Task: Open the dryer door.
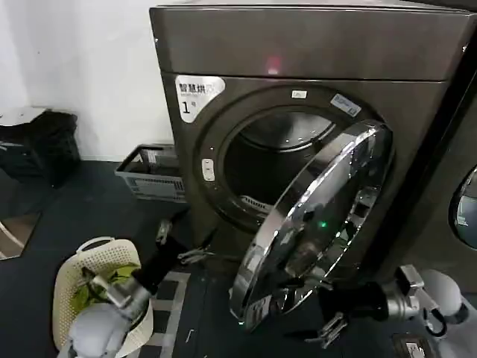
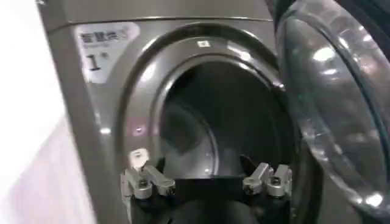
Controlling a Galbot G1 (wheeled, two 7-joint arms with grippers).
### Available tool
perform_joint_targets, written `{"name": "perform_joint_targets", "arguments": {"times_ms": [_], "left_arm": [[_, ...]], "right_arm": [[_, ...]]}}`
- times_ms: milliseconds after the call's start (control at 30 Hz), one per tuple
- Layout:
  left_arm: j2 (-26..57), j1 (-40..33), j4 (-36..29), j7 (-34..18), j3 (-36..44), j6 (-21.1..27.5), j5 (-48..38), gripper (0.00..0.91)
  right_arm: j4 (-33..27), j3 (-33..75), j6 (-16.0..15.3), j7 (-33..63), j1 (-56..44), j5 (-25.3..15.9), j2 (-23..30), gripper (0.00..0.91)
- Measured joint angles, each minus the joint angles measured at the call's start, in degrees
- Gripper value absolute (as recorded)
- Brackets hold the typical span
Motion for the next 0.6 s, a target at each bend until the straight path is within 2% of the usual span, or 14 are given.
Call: {"name": "perform_joint_targets", "arguments": {"times_ms": [333, 467, 600], "left_arm": [[1.24, -8.71, 4.14, 2.02, 9.70, -0.07, -3.47, 0.907], [1.00, -12.05, 4.95, 2.80, 13.98, -0.26, -5.37, 0.907], [1.28, -14.24, 4.82, 3.39, 17.78, -0.71, -6.32, 0.907]], "right_arm": [[2.61, 16.65, 2.65, -2.25, -16.38, -2.05, 2.32, 0.907], [5.20, 25.36, 3.51, -2.26, -25.49, -2.19, 5.24, 0.907], [7.58, 34.11, 6.46, -3.04, -33.81, -2.42, 9.56, 0.907]]}}
